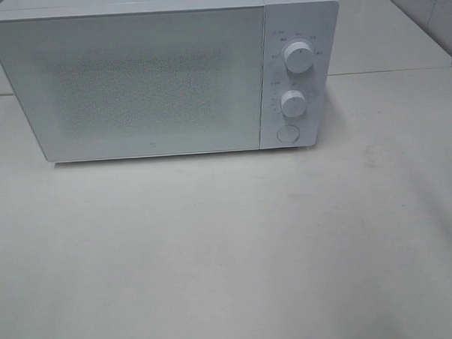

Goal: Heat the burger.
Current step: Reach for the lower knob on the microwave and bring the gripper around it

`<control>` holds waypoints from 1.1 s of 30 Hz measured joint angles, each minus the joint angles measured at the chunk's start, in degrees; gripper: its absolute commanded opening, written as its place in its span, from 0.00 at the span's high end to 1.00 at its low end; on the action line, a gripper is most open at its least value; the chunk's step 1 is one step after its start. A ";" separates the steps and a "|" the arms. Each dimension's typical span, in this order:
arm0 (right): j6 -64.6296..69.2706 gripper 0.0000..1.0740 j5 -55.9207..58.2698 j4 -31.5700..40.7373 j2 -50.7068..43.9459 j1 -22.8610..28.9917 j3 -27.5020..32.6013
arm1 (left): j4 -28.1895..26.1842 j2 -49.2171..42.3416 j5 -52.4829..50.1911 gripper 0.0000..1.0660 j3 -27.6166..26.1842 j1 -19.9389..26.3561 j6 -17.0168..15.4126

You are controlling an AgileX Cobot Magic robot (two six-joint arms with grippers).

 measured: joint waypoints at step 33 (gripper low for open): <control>-20.97 0.29 -52.25 30.94 36.84 17.53 3.84 | 0.00 0.00 0.00 0.05 0.00 0.00 0.00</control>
